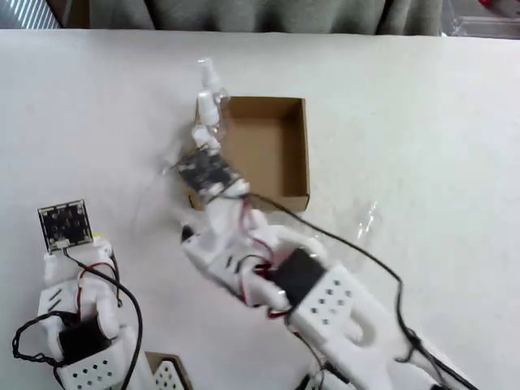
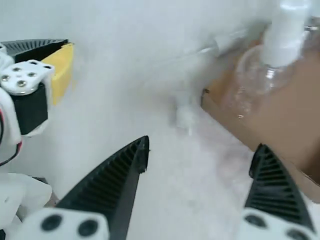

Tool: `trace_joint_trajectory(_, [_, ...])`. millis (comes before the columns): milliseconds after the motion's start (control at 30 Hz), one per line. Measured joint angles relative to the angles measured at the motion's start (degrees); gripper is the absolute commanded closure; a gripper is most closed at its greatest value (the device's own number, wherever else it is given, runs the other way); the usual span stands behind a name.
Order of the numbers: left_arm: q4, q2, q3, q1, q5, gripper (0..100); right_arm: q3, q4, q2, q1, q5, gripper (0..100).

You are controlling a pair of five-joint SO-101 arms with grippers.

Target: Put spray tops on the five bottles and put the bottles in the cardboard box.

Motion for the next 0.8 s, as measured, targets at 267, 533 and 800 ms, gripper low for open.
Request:
trace_joint_trajectory(267, [0.0,0.0,0.0,0.0,0.0,97,-1.58,11.6,-10.46,19.69,0.0,97.4])
trace_joint_trajectory(533, [0.0,0.0,0.0,1.41,-0.97,97,-0.88,22.07,-11.52,38.42,8.26,92.6])
trace_joint_trajectory(800, [0.0,0.0,0.0,2.46,-1.67,97,9.49,22.86,-11.52,46.15,11.69,92.6])
